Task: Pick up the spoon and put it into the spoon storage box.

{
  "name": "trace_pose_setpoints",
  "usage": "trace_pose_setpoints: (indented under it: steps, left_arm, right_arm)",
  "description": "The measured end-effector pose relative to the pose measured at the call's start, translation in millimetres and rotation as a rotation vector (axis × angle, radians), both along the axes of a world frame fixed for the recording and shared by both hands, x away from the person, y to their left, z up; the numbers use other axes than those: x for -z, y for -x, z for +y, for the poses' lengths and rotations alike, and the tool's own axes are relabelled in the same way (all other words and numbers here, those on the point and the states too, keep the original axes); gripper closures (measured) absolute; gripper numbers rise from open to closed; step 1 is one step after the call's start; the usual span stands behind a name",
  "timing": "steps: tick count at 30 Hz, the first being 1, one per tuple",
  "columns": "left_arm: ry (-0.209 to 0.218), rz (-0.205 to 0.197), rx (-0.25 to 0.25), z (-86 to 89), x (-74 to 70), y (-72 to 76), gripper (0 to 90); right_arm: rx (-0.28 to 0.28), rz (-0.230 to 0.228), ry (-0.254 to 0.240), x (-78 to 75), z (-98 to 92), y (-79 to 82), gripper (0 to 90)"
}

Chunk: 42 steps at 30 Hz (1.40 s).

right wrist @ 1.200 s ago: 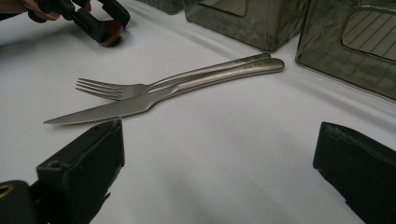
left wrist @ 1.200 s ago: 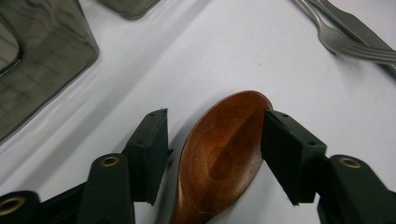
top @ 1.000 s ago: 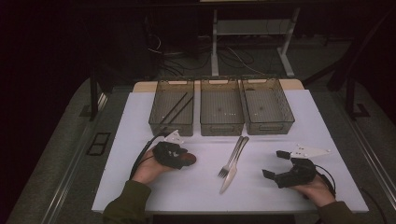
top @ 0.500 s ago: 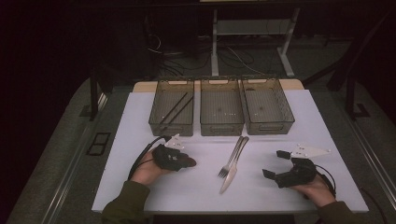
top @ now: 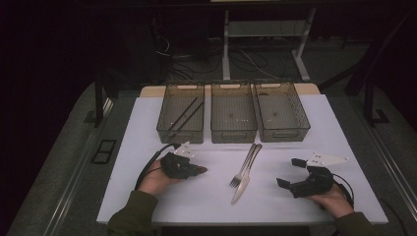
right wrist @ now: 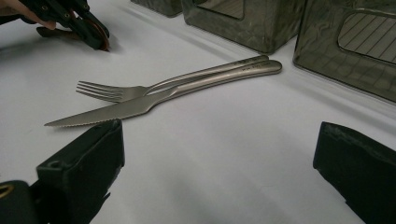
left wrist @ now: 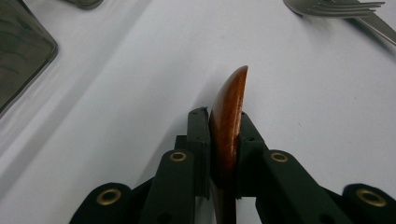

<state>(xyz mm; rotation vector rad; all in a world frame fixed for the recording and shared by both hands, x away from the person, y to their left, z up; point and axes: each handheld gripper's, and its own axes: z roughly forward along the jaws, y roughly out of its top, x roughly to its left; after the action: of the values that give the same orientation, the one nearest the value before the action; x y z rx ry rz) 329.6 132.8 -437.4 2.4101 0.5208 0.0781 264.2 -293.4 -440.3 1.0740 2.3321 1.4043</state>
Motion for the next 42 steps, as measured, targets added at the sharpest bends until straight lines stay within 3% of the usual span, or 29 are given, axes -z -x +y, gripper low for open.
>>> trace_pose_setpoints:
  steps: [7, 16, 26, 34, 42]
  left_arm:
    - [0.031, 0.041, -0.032, 1.8, -4.0, -3.4, 79.3]
    - [0.066, 0.049, -0.093, -0.6, -10.9, -4.3, 79.4]
    - [0.068, 0.039, -0.147, -7.4, -20.6, -6.5, 79.5]
    - [0.106, 0.017, -0.193, -14.1, -34.6, -11.7, 79.5]
    - [0.123, -0.011, -0.194, -23.2, -50.5, -23.1, 79.5]
  right_arm:
    - [-0.002, 0.002, 0.001, 0.2, 0.5, 0.2, 1.5]
    - [-0.003, 0.004, 0.003, 0.4, 0.9, 0.1, 1.4]
    - [-0.005, 0.003, 0.005, 1.3, 1.5, -0.6, 1.4]
    - [-0.002, 0.009, 0.007, 1.3, 1.1, -0.7, 1.4]
    - [-0.005, 0.008, 0.003, 0.9, 1.3, -0.1, 1.5]
